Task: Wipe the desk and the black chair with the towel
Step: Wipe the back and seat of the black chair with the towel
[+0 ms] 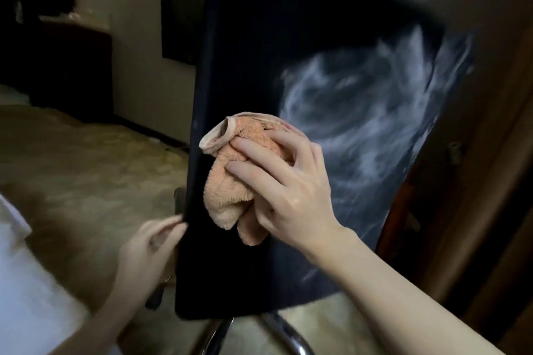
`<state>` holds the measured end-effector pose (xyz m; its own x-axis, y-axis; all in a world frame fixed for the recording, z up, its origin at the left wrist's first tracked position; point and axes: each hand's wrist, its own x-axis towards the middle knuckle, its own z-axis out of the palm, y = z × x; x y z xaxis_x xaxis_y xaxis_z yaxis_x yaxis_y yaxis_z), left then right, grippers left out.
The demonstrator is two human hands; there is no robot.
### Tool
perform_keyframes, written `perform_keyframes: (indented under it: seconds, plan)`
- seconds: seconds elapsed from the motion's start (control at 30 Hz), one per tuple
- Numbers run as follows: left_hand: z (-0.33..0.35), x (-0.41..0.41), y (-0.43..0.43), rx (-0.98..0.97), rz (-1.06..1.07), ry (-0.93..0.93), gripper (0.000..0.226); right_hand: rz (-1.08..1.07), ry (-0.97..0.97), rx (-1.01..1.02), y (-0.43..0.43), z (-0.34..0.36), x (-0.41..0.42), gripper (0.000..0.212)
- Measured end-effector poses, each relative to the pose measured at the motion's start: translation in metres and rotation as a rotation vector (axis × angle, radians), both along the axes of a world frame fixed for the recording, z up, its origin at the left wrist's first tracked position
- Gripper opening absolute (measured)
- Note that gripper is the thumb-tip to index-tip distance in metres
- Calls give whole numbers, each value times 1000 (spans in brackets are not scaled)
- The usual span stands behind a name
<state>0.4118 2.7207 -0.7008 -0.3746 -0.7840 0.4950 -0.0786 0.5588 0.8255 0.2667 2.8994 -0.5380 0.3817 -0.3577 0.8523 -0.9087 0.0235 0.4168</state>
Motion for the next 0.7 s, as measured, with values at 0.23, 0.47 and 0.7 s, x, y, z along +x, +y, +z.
perform_keyframes:
  seconds: [0.23,0.47,0.7]
  plan:
    - [146,6,36,-40,105,352,24,-98,103,-101,14,106,-31,37]
    - [320,-10,47,-558,173,217,42,-108,111,-208,47,162,-34,42]
    - [393,-62,91,-821,178,-239,44,-231,-10,-261,73,201,-57,41]
